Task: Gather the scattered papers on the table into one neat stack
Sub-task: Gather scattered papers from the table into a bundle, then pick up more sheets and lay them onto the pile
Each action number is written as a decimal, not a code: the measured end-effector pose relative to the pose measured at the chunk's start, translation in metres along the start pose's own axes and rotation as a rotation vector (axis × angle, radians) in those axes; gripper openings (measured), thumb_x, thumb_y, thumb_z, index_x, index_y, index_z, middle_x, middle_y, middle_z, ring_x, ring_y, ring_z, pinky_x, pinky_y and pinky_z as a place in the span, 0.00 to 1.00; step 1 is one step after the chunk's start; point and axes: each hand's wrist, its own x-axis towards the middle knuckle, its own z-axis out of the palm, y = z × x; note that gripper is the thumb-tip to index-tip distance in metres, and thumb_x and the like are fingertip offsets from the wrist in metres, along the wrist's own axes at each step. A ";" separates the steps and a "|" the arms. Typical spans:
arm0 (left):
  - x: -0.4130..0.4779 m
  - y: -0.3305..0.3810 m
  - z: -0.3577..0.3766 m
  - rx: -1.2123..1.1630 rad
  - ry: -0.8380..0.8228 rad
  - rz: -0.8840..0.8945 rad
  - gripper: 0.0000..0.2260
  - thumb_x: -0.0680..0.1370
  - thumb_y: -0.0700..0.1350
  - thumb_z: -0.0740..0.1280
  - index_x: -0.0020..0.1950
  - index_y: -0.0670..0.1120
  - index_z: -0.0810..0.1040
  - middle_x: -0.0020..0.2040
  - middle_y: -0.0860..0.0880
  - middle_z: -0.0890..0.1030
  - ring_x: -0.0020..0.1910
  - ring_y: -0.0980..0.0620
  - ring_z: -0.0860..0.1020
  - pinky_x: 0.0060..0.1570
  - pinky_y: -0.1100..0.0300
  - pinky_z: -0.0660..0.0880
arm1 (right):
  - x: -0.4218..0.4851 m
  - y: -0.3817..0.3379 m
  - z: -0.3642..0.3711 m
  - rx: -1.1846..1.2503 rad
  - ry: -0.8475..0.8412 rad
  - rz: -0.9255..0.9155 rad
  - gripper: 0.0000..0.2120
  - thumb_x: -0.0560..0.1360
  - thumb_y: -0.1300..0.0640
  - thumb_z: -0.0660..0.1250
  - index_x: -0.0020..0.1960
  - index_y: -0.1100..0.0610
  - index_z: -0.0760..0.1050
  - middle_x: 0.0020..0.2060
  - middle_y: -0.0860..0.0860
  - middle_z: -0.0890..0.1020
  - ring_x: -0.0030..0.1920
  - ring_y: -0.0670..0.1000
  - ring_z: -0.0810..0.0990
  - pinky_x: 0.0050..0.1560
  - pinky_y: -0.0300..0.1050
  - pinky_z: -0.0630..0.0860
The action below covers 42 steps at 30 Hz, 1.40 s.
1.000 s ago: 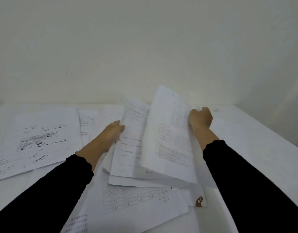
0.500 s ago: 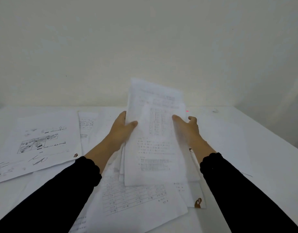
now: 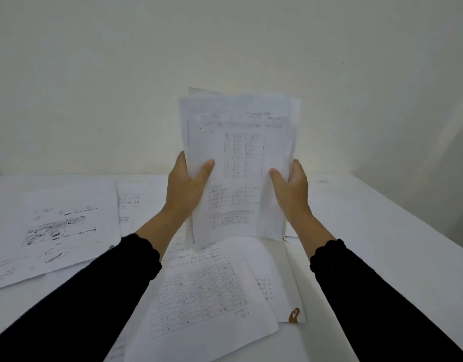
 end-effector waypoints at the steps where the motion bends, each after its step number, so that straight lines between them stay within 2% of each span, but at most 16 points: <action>1: -0.005 -0.008 0.000 0.044 -0.002 -0.031 0.15 0.77 0.49 0.65 0.62 0.46 0.70 0.49 0.57 0.75 0.48 0.56 0.76 0.41 0.69 0.73 | -0.005 0.006 0.000 -0.011 -0.002 0.028 0.04 0.75 0.61 0.63 0.46 0.63 0.69 0.35 0.48 0.73 0.36 0.48 0.71 0.36 0.38 0.71; 4: -0.011 -0.021 0.000 0.069 -0.007 -0.114 0.13 0.78 0.46 0.64 0.61 0.44 0.71 0.51 0.52 0.76 0.51 0.49 0.77 0.44 0.62 0.74 | -0.012 0.011 0.003 -0.033 0.004 0.064 0.01 0.76 0.63 0.60 0.45 0.59 0.68 0.35 0.47 0.73 0.36 0.48 0.71 0.35 0.35 0.71; 8: -0.004 -0.007 0.000 0.004 0.015 -0.088 0.09 0.78 0.49 0.65 0.55 0.49 0.69 0.45 0.58 0.76 0.44 0.58 0.77 0.41 0.67 0.76 | -0.010 -0.005 0.005 0.035 0.059 0.013 0.02 0.75 0.63 0.61 0.45 0.58 0.68 0.34 0.45 0.72 0.33 0.44 0.70 0.27 0.25 0.68; 10: -0.003 -0.004 0.000 0.005 0.043 -0.086 0.12 0.77 0.49 0.66 0.56 0.49 0.68 0.46 0.59 0.75 0.43 0.61 0.75 0.39 0.70 0.72 | -0.010 -0.008 0.005 0.055 0.071 0.009 0.02 0.75 0.62 0.62 0.45 0.58 0.68 0.34 0.44 0.72 0.33 0.43 0.71 0.27 0.24 0.68; 13: -0.005 -0.012 0.000 0.081 0.021 -0.163 0.16 0.77 0.48 0.66 0.63 0.44 0.69 0.51 0.53 0.74 0.47 0.53 0.75 0.36 0.69 0.69 | -0.015 -0.001 0.008 0.022 0.062 0.049 0.02 0.76 0.61 0.61 0.47 0.57 0.68 0.36 0.43 0.74 0.35 0.42 0.73 0.27 0.23 0.68; 17: -0.006 -0.012 0.004 0.090 -0.022 -0.157 0.16 0.79 0.46 0.62 0.66 0.43 0.69 0.54 0.51 0.75 0.50 0.52 0.74 0.35 0.71 0.68 | -0.015 0.001 0.012 -0.022 0.074 0.026 0.04 0.77 0.63 0.57 0.43 0.58 0.65 0.34 0.45 0.72 0.32 0.45 0.69 0.32 0.34 0.70; 19: -0.004 -0.009 0.005 0.077 -0.006 -0.163 0.15 0.79 0.45 0.62 0.65 0.43 0.68 0.53 0.52 0.74 0.49 0.52 0.74 0.36 0.69 0.69 | -0.013 -0.002 0.012 -0.009 0.080 0.013 0.02 0.77 0.62 0.58 0.47 0.57 0.66 0.36 0.43 0.73 0.33 0.43 0.71 0.32 0.30 0.71; 21: -0.003 -0.011 0.006 0.071 -0.041 -0.255 0.16 0.79 0.43 0.62 0.66 0.43 0.66 0.53 0.51 0.73 0.51 0.50 0.74 0.42 0.62 0.71 | -0.012 0.000 0.011 -0.047 0.036 0.037 0.03 0.78 0.61 0.58 0.51 0.57 0.66 0.38 0.42 0.74 0.36 0.42 0.73 0.30 0.30 0.70; 24: -0.001 -0.019 0.008 0.139 -0.144 -0.366 0.19 0.78 0.38 0.61 0.68 0.42 0.63 0.55 0.48 0.72 0.52 0.49 0.72 0.49 0.59 0.69 | -0.010 0.008 0.011 -0.163 -0.021 0.061 0.02 0.78 0.63 0.56 0.50 0.58 0.65 0.37 0.44 0.72 0.35 0.45 0.72 0.31 0.34 0.67; 27: 0.009 -0.016 0.011 0.187 -0.122 -0.308 0.20 0.76 0.39 0.64 0.66 0.41 0.64 0.55 0.48 0.72 0.51 0.49 0.73 0.49 0.59 0.70 | 0.006 0.005 0.007 -0.220 0.035 0.058 0.05 0.77 0.65 0.55 0.51 0.61 0.67 0.38 0.49 0.73 0.37 0.51 0.73 0.32 0.37 0.68; 30: 0.021 -0.013 0.019 0.192 -0.118 -0.307 0.20 0.75 0.39 0.67 0.65 0.42 0.65 0.57 0.45 0.75 0.50 0.48 0.75 0.48 0.59 0.71 | 0.026 0.006 0.000 -0.293 0.049 0.123 0.11 0.75 0.67 0.55 0.56 0.63 0.70 0.44 0.53 0.74 0.42 0.54 0.73 0.33 0.40 0.69; 36: 0.021 -0.037 0.047 0.308 -0.310 -0.455 0.25 0.75 0.35 0.65 0.71 0.42 0.64 0.65 0.42 0.74 0.64 0.44 0.73 0.52 0.59 0.70 | 0.040 0.034 -0.015 -0.559 -0.029 0.300 0.15 0.74 0.68 0.57 0.60 0.64 0.70 0.51 0.56 0.76 0.45 0.54 0.72 0.42 0.45 0.70; 39: 0.017 -0.049 0.057 0.344 -0.362 -0.493 0.26 0.74 0.35 0.66 0.71 0.42 0.64 0.66 0.42 0.73 0.65 0.44 0.73 0.52 0.58 0.71 | 0.041 0.049 -0.020 -0.643 -0.072 0.359 0.14 0.74 0.67 0.58 0.60 0.65 0.70 0.56 0.59 0.77 0.45 0.55 0.72 0.43 0.45 0.70; 42: 0.016 -0.058 0.063 0.402 -0.406 -0.484 0.26 0.73 0.36 0.68 0.70 0.41 0.66 0.64 0.43 0.74 0.62 0.45 0.74 0.48 0.61 0.71 | 0.041 0.063 -0.019 -0.700 -0.098 0.405 0.13 0.74 0.67 0.59 0.59 0.65 0.70 0.56 0.59 0.77 0.45 0.56 0.72 0.43 0.46 0.70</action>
